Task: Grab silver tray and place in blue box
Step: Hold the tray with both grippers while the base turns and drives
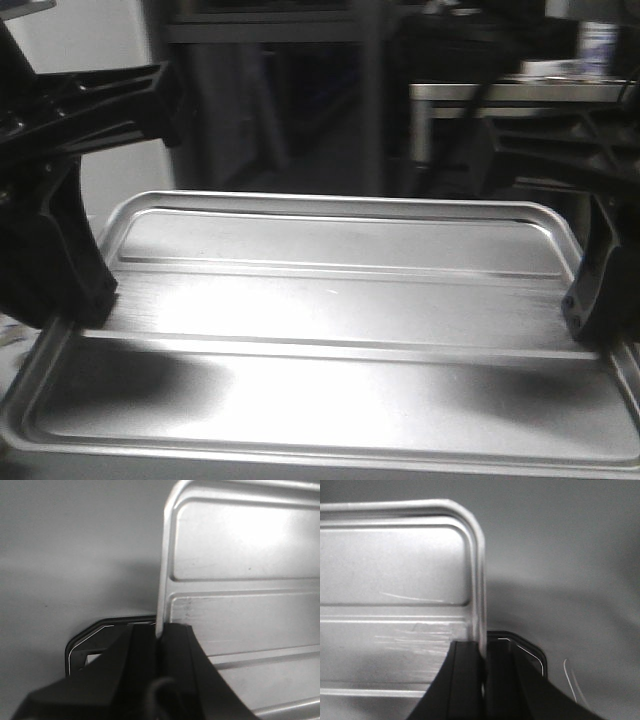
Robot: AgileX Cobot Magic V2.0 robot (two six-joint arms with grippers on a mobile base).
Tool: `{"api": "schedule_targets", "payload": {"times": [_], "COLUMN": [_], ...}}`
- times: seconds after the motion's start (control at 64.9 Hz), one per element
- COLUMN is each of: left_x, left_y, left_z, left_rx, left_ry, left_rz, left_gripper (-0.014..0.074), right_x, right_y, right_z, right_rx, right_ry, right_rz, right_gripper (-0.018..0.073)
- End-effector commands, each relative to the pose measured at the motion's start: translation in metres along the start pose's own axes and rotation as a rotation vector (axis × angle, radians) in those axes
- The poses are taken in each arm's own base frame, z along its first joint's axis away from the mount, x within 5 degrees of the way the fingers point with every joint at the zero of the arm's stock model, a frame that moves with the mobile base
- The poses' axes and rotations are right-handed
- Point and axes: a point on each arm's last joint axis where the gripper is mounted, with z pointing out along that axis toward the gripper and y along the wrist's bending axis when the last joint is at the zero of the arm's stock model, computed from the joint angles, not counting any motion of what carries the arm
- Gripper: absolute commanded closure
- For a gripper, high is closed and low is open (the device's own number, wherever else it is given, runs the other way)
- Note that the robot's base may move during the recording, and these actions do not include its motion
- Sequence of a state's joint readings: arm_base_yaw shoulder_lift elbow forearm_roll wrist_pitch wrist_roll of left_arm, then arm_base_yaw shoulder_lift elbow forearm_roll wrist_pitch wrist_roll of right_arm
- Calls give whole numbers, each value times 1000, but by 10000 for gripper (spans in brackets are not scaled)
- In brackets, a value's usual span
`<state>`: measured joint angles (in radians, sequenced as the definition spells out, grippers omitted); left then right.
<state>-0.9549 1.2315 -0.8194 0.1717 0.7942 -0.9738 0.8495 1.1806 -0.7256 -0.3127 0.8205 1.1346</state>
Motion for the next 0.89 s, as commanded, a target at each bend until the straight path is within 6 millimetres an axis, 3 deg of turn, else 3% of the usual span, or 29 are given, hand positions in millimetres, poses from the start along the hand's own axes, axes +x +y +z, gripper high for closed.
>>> {"api": "schedule_targets", "payload": {"times": [0.0,0.37,0.878], "left_x": [-4,-4,-4], "left_y": [5,5,5], "left_z": [-11,-11,-11], "left_rx": [-37,-35,-35], "left_ry": [-29,-28,-27], "left_rz": [22,20,19], "left_gripper": [700,700,700], "right_x": [-7,-5,3], "right_y": [-8,-12,-30], "right_z": [-9,-9,-13], "right_rx": [68,118,313], "right_ry": [-39,-16,72], "right_rz": [-24,-22,-15], "right_gripper": [496,496,496]}}
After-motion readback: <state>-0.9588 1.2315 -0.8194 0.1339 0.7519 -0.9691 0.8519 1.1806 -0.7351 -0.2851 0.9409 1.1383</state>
